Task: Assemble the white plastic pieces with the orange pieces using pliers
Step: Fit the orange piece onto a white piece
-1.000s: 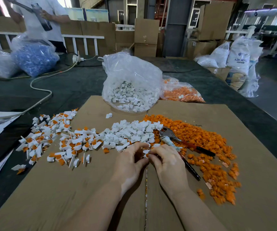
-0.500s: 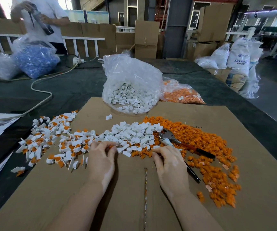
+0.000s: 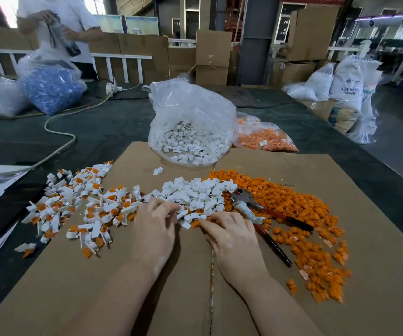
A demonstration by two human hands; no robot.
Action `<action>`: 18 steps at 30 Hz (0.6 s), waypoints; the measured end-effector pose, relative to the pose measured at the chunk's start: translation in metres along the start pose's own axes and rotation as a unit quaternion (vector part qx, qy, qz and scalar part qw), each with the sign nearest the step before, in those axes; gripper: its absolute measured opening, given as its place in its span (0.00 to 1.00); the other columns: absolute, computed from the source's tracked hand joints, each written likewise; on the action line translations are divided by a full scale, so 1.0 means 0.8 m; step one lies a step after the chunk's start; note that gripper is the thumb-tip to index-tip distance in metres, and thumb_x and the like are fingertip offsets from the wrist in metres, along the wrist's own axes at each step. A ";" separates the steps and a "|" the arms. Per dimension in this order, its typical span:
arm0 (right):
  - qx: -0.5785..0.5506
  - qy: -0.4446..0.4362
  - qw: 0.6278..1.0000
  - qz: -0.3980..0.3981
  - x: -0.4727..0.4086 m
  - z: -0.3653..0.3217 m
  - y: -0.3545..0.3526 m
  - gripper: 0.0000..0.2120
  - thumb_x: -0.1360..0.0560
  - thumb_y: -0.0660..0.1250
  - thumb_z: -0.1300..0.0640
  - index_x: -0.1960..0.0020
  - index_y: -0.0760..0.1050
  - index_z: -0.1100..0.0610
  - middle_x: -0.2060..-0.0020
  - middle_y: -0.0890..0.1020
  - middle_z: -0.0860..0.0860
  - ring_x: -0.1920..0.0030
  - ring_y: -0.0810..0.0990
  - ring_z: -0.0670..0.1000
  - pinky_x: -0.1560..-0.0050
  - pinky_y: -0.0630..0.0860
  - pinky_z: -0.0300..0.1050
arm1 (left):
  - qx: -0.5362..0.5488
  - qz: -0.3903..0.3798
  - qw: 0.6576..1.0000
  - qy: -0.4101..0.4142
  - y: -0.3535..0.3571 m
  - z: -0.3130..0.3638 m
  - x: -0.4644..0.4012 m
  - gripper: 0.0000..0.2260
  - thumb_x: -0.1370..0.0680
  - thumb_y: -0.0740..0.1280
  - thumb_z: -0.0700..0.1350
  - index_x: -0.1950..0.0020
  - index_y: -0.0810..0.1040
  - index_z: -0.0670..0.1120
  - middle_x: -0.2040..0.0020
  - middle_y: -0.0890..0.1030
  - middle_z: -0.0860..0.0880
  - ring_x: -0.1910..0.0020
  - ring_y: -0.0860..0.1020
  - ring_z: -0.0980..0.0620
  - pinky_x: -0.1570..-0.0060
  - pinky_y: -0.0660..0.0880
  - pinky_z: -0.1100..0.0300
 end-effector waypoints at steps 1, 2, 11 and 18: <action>0.012 -0.008 1.000 -0.006 -0.001 -0.002 0.001 0.17 0.38 0.79 0.61 0.50 0.83 0.50 0.55 0.82 0.48 0.56 0.79 0.53 0.58 0.74 0.46 | 0.000 -0.019 1.000 0.015 0.006 0.006 0.000 0.09 0.25 0.67 0.38 0.46 0.82 0.46 0.55 0.71 0.55 0.47 0.68 0.51 0.52 0.58 0.68; 0.018 -0.010 1.000 -0.006 -0.002 -0.003 0.001 0.16 0.38 0.79 0.59 0.51 0.83 0.50 0.56 0.82 0.47 0.56 0.79 0.52 0.58 0.74 0.46 | -0.002 -0.037 0.999 0.026 0.012 0.010 0.000 0.10 0.24 0.66 0.40 0.44 0.81 0.48 0.54 0.72 0.54 0.46 0.68 0.51 0.52 0.57 0.68; -0.016 0.024 1.000 -0.001 -0.001 0.003 0.001 0.12 0.40 0.79 0.67 0.61 0.81 0.56 0.66 0.78 0.51 0.65 0.77 0.51 0.65 0.76 0.43 | 0.009 -0.078 0.997 0.027 0.032 0.022 0.001 0.07 0.25 0.68 0.50 0.50 0.81 0.51 0.55 0.68 0.58 0.48 0.68 0.54 0.51 0.62 0.64; -0.017 0.060 0.998 -0.002 0.001 0.006 0.000 0.16 0.44 0.78 0.72 0.60 0.80 0.59 0.67 0.79 0.52 0.65 0.79 0.52 0.67 0.78 0.44 | 0.080 -0.071 0.994 0.039 0.031 0.034 0.010 0.03 0.27 0.71 0.45 0.59 0.77 0.50 0.61 0.72 0.61 0.54 0.70 0.54 0.56 0.64 0.64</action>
Point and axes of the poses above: each hand's wrist, its own x-axis away from the middle knuckle, its own y-axis out of the palm, z = x × y, the point moved 4 cm from there along -x, towards the middle knuckle
